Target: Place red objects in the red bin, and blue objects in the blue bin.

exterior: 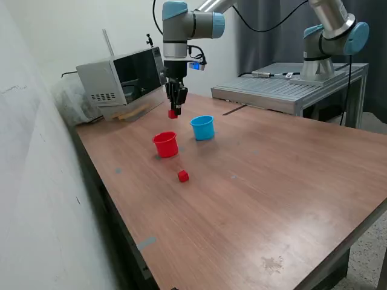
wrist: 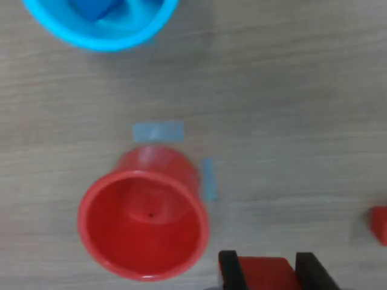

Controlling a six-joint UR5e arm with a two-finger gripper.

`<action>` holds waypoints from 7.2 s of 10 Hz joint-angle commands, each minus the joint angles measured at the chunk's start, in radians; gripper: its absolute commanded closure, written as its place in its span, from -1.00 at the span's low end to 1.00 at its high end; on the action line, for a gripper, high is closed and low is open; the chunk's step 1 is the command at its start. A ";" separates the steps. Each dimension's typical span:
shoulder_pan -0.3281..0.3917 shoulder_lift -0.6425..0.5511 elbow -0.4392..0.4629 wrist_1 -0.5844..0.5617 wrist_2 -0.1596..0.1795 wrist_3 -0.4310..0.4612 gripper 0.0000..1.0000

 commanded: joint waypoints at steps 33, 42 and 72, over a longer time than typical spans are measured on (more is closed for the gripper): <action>0.261 0.270 -0.245 0.021 0.066 -0.025 -1.00; 0.157 0.342 -0.264 -0.048 0.027 -0.022 -1.00; -0.059 0.081 -0.109 0.031 0.017 -0.056 1.00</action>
